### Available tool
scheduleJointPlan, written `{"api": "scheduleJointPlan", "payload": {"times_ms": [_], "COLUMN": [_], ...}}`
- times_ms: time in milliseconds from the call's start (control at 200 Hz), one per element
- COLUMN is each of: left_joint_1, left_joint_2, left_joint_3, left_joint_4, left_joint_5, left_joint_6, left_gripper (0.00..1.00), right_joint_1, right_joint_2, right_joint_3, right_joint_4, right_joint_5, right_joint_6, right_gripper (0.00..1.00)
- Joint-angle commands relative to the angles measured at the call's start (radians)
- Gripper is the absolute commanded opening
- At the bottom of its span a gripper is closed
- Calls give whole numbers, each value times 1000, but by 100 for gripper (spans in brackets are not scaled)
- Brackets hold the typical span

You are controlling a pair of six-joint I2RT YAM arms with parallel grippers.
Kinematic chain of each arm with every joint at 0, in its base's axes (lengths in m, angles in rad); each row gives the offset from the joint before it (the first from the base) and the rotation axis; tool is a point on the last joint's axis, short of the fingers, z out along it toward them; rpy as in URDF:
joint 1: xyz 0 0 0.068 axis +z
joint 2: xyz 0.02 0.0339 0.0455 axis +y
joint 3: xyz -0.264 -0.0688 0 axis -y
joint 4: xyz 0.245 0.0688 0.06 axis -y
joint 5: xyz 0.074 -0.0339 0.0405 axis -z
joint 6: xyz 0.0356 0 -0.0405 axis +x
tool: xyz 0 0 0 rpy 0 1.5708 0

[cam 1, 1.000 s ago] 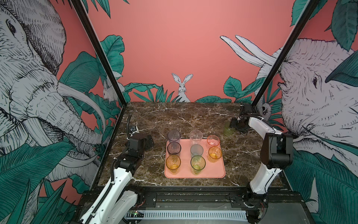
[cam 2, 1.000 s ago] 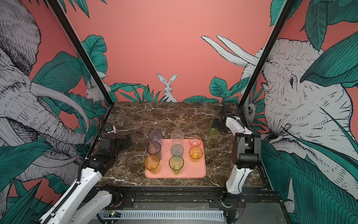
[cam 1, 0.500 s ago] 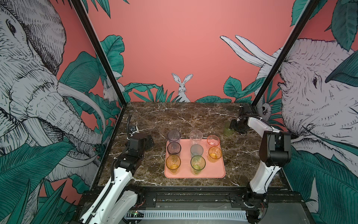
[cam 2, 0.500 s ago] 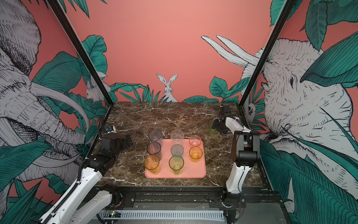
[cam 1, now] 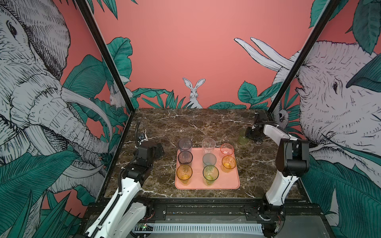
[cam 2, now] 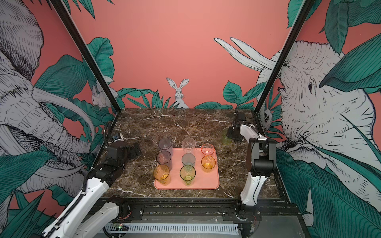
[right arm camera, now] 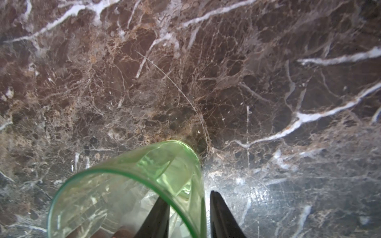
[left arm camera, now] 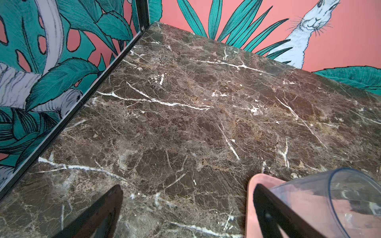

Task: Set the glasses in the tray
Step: 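Lower the right gripper and close it on the light green cup's rim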

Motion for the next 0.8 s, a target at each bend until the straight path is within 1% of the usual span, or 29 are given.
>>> {"api": "scheduleJointPlan", "payload": {"times_ms": [0,455,795], "left_joint_1": [6,5,5], "left_joint_2": [-11,-32,-74], "left_joint_3": [7,0,-15], "left_joint_4": [14,3,-16], "left_joint_5": [0,1,-2], "left_joint_6": [-16,-15,-15], "left_gripper": [99,99,99], "right_joint_1": [-7,-8,-9], "right_joint_2": [3,-29,-70], "right_joint_3": [-9,-21,-27], "right_joint_4": [5,-1,-19], "right_joint_5": [-10,-16,-30], "right_joint_6": [4,0,-2], "right_gripper": [29,14,3]}}
